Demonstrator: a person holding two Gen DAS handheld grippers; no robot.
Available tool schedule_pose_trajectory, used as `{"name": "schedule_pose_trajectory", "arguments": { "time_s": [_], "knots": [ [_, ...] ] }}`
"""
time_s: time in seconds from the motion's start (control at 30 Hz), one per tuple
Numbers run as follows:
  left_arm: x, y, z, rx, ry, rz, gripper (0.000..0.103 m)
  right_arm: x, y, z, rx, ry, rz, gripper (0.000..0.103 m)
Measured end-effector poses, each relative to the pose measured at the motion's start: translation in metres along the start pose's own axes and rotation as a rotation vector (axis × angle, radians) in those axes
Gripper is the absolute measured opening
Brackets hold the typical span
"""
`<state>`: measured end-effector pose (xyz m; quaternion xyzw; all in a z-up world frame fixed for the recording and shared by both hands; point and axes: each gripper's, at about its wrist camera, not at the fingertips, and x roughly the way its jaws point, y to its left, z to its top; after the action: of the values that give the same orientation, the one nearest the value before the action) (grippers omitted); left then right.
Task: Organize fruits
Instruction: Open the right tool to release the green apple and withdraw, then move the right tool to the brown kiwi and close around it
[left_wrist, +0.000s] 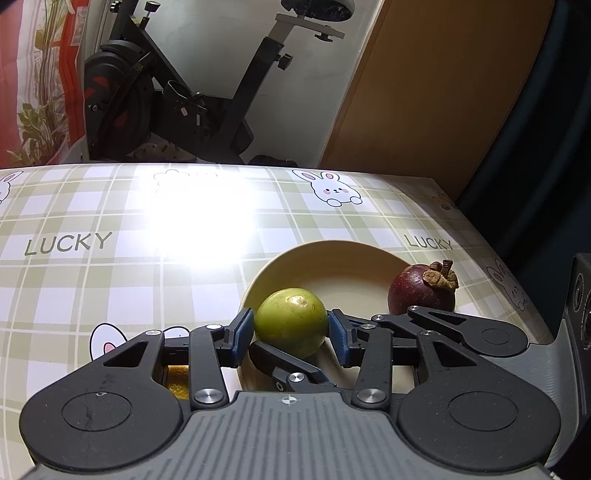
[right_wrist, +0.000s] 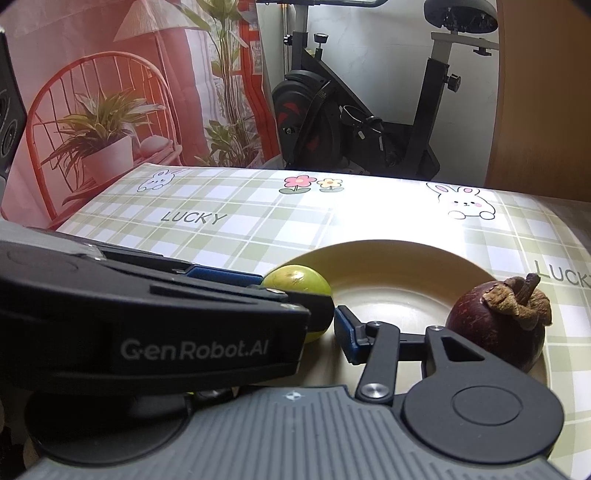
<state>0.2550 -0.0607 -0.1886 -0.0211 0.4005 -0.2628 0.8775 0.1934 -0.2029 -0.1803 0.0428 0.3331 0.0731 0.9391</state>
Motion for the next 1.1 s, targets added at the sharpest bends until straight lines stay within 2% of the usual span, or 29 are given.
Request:
{"name": "schedule_pose_trajectory", "arguments": {
  "time_s": [0.1,0.23,0.33,0.43,0.6,0.7,0.83,0.97,1.1],
  "knots": [
    [-0.012,0.002,-0.001,-0.007,-0.023,-0.002,0.047,-0.012,0.001,-0.003,0.008,-0.019,0.003,0.055],
    [-0.037,0.005,0.000,-0.027,-0.067,-0.001,0.047,-0.035,0.000,-0.009,0.051,-0.053,0.010,0.055],
    [-0.060,0.005,-0.002,-0.026,-0.104,-0.006,0.047,-0.061,0.003,-0.021,0.080,-0.111,0.013,0.055],
    [-0.081,0.006,-0.011,-0.012,-0.134,0.009,0.047,-0.087,0.010,-0.039,0.091,-0.164,0.016,0.055],
    [-0.110,0.008,-0.035,-0.042,-0.166,0.042,0.047,-0.114,0.026,-0.064,0.058,-0.220,0.013,0.051],
    [-0.126,0.011,-0.051,-0.064,-0.194,0.061,0.047,-0.118,0.033,-0.073,0.021,-0.228,0.005,0.046],
    [-0.140,0.011,-0.072,-0.056,-0.217,0.111,0.046,-0.113,0.037,-0.089,-0.005,-0.235,-0.019,0.033],
    [-0.152,0.016,-0.094,-0.061,-0.231,0.155,0.046,-0.107,0.039,-0.101,-0.011,-0.223,-0.025,0.031],
    [-0.159,0.021,-0.107,-0.078,-0.230,0.160,0.046,-0.104,0.045,-0.098,-0.048,-0.226,-0.021,0.031]
  ]
}}
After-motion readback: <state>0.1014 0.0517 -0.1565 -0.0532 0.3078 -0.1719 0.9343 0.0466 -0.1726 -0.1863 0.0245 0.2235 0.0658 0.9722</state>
